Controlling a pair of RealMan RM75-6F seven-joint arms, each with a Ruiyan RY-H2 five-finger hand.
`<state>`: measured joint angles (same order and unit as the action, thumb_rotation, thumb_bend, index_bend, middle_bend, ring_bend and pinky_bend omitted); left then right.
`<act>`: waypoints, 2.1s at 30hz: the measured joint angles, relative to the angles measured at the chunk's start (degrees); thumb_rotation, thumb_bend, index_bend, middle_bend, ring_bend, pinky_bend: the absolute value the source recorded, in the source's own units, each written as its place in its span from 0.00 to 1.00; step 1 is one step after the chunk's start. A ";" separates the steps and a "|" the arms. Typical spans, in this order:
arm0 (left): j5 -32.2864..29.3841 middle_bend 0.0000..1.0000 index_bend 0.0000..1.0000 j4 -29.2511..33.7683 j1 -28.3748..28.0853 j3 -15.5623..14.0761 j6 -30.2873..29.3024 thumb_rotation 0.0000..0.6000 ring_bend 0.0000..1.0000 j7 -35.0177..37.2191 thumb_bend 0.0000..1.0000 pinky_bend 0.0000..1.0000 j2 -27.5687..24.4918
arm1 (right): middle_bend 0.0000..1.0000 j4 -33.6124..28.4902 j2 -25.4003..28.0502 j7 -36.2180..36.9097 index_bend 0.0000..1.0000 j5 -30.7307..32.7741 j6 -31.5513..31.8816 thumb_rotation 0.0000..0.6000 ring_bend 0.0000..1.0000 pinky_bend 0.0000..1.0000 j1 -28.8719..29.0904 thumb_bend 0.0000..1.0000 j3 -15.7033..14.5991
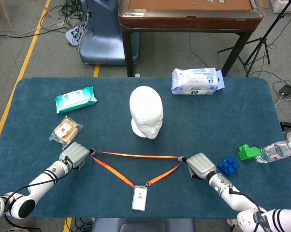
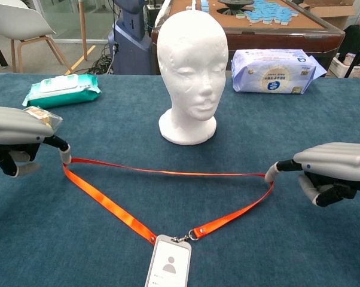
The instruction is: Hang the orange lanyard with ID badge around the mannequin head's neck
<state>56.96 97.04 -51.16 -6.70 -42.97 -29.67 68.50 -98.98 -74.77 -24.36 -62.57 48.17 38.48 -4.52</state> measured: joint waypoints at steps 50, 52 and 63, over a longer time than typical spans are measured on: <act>12.82 0.99 0.37 -18.15 3.70 10.14 -4.16 1.00 1.00 13.01 0.28 0.99 18.67 | 0.99 -1.86 -0.28 4.03 0.18 -14.85 15.42 1.00 1.00 1.00 -8.01 0.14 7.12; 12.34 1.00 0.39 -19.14 3.62 10.31 -3.94 1.00 1.00 12.84 0.28 1.00 19.43 | 0.99 -1.77 -0.23 4.21 0.18 -14.84 15.28 1.00 1.00 1.00 -8.10 0.14 7.11; 10.45 1.00 0.48 -24.59 3.84 11.39 -3.39 1.00 1.00 13.75 0.28 1.00 23.69 | 0.99 -1.34 0.11 4.80 0.18 -14.81 14.97 1.00 1.00 1.00 -8.55 0.14 7.14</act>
<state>67.41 72.45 -47.32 4.69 -46.37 -15.92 92.19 -100.33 -74.67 -19.55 -77.39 63.14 29.93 2.62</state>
